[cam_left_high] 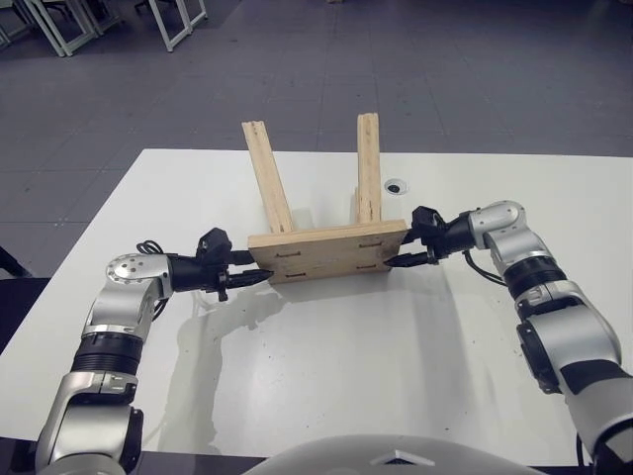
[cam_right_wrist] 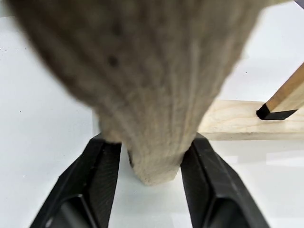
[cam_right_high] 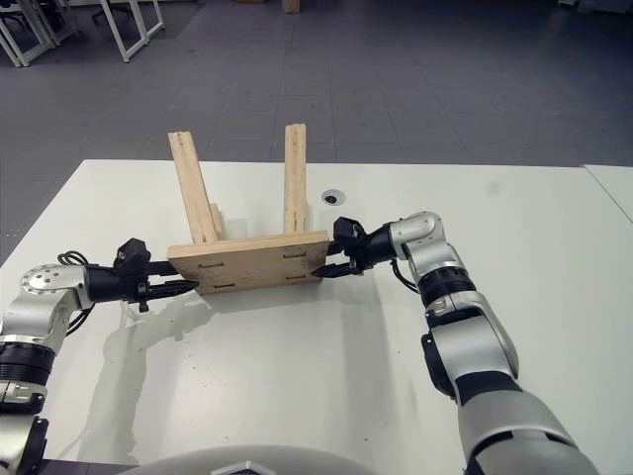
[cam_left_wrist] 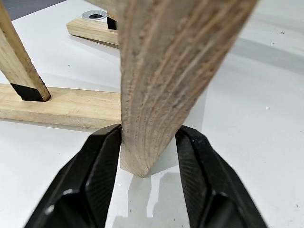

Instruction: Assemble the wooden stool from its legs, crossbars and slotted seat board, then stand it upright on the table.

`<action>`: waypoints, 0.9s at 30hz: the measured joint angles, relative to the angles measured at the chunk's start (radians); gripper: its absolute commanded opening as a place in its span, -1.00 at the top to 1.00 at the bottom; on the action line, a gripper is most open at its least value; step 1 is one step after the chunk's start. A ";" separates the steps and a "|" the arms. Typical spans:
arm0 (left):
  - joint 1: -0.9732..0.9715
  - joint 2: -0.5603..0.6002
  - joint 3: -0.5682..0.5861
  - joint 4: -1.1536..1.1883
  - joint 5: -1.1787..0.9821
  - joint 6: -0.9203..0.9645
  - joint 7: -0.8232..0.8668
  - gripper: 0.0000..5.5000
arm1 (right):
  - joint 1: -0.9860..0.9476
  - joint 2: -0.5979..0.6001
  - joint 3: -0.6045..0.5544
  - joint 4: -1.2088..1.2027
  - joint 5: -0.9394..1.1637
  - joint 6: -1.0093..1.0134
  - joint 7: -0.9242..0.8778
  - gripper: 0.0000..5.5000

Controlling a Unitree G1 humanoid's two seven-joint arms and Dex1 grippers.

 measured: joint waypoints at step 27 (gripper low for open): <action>-0.430 -0.263 0.270 0.011 -1.362 0.492 1.388 0.51 | -0.210 0.104 -0.816 -0.150 0.908 1.216 -0.929 0.47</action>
